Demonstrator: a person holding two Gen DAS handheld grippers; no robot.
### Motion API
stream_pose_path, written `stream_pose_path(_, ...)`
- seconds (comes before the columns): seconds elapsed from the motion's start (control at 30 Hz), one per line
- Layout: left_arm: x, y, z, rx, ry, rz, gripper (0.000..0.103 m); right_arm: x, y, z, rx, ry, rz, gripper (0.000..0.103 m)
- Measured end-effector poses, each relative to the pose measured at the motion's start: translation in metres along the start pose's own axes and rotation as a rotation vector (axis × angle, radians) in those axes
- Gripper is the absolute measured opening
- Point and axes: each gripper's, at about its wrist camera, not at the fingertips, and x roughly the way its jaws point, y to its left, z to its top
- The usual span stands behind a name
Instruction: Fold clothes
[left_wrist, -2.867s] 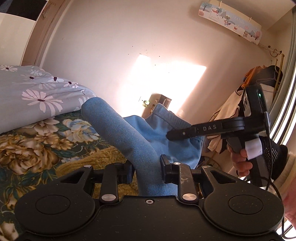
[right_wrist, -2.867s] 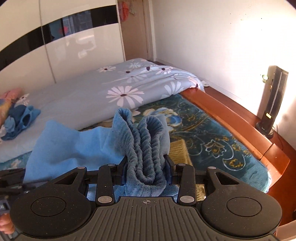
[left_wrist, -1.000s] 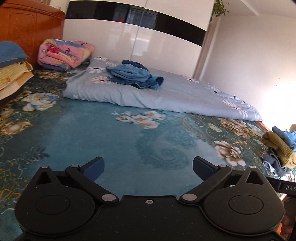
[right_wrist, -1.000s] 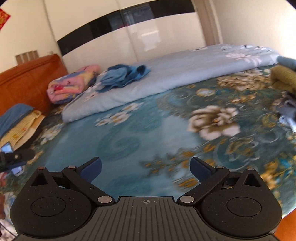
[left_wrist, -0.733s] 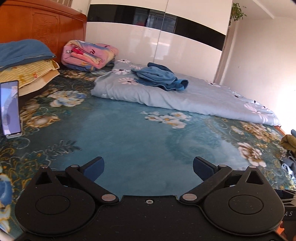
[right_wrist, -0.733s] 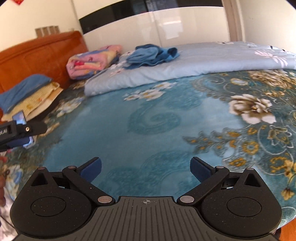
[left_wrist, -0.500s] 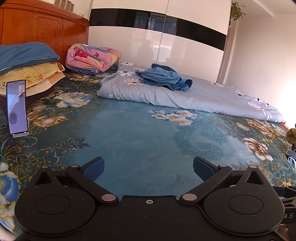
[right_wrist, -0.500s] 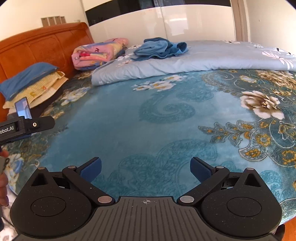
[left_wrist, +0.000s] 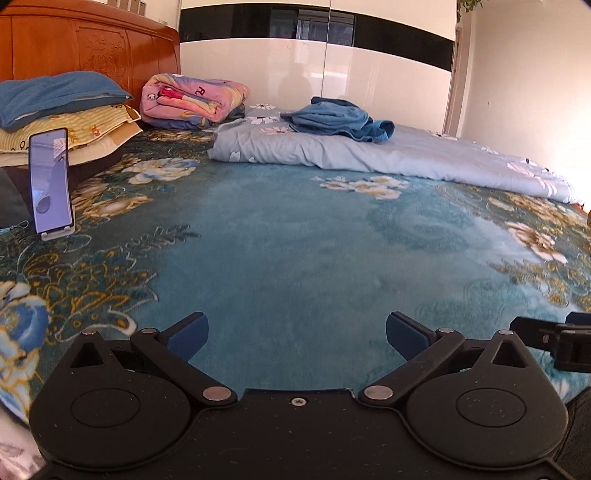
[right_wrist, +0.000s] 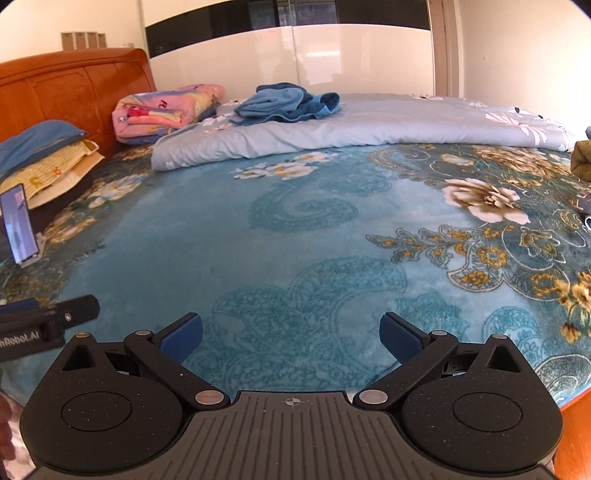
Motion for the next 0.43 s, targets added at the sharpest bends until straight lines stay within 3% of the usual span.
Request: stream_pose_path(0.43,-0.004,0.004,-0.005,-0.039,-0.025,0.056,0.102,-0.005,0.013,-0.010,-0.061,-0.004,0.011,0.103)
